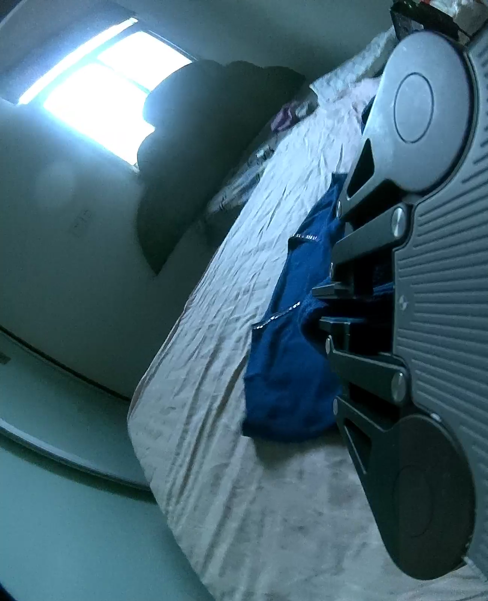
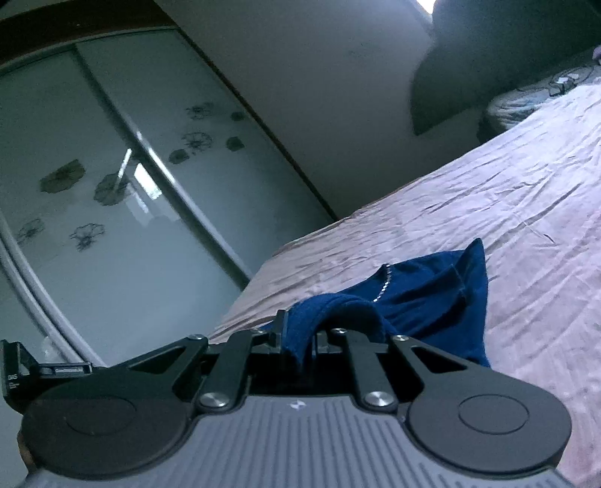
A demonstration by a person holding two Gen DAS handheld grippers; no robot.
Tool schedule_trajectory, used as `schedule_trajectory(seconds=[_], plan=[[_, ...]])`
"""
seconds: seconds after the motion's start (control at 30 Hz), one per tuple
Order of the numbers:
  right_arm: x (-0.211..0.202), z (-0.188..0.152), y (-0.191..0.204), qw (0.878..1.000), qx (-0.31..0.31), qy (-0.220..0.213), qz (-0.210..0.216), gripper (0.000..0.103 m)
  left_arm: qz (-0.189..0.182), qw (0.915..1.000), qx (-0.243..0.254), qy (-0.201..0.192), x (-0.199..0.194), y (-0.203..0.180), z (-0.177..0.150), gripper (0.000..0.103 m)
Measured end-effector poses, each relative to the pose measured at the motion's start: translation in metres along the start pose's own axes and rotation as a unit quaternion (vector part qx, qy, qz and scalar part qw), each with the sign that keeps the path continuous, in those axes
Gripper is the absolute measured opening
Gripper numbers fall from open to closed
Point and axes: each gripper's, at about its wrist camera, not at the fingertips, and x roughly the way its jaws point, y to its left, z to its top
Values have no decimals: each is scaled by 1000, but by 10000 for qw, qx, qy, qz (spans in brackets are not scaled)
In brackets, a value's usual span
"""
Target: Fold small clothes
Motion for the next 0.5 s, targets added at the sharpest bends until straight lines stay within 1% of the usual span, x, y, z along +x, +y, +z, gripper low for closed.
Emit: schedule_trajectory(seconds=[0.13, 0.23, 0.33, 0.5], plan=[[22, 8, -11, 9999, 64, 20, -115, 11, 136, 9998, 86, 81, 30, -2, 15, 7], [39, 16, -16, 9998, 13, 63, -201, 11, 327, 9990, 296, 65, 53, -6, 24, 7], [59, 25, -22, 9994, -51, 150, -307, 11, 485, 9980, 395, 95, 76, -5, 34, 7], [96, 36, -37, 9980, -81, 359, -517, 11, 708, 9956, 518, 337, 117, -2, 44, 7]])
